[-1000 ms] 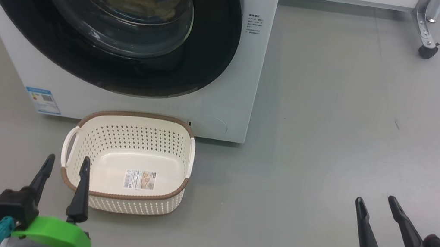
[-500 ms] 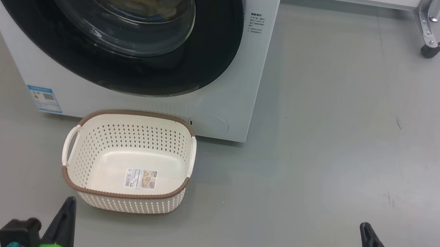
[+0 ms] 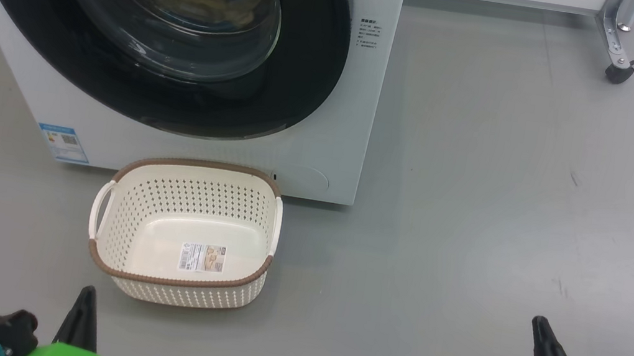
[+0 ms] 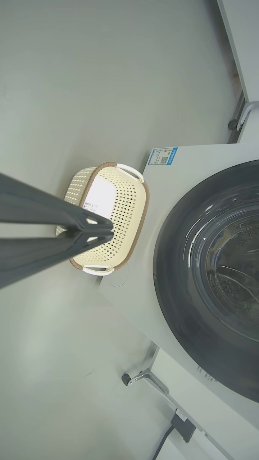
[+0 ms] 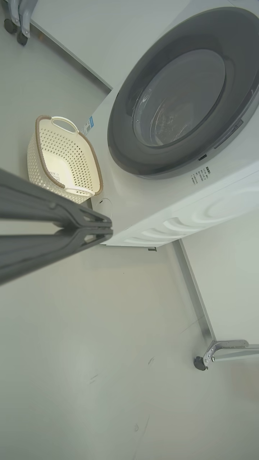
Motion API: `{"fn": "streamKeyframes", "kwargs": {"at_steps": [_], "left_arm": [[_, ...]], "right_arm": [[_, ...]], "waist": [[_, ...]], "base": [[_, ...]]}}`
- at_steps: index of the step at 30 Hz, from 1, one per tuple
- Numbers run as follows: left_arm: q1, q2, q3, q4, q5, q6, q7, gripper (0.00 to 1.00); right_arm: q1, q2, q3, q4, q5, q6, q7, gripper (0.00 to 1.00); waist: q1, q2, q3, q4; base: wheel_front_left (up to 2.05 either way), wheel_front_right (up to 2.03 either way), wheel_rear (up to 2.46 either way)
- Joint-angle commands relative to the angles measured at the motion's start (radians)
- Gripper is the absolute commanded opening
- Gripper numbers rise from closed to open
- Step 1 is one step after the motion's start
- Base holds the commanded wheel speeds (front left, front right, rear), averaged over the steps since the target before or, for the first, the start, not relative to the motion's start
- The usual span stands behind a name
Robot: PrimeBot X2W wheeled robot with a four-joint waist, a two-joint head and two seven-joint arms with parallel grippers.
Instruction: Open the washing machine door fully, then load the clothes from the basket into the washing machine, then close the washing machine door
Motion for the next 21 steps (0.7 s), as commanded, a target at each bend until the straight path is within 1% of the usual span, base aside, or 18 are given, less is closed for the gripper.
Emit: {"fn": "streamKeyframes", "kwargs": {"at_steps": [1, 21], "left_arm": [[-0.05, 0.006, 0.024, -0.035, -0.027, -0.005, 0.006, 0.0], [-0.06, -0.01, 0.07, -0.041, -0.238, -0.023, 0.058, 0.0]], "right_arm": [[-0.048, -0.02, -0.002, -0.026, 0.033, 0.001, 0.007, 0.0], [-0.089, -0.029, -0.005, 0.005, 0.271, 0.001, 0.036, 0.0]], "waist": [[0.0, 0.0, 0.0, 0.0], [0.0, 0.0, 0.0, -0.002]], "base": [[0.0, 0.0, 0.0], [0.0, 0.0, 0.0]]}}
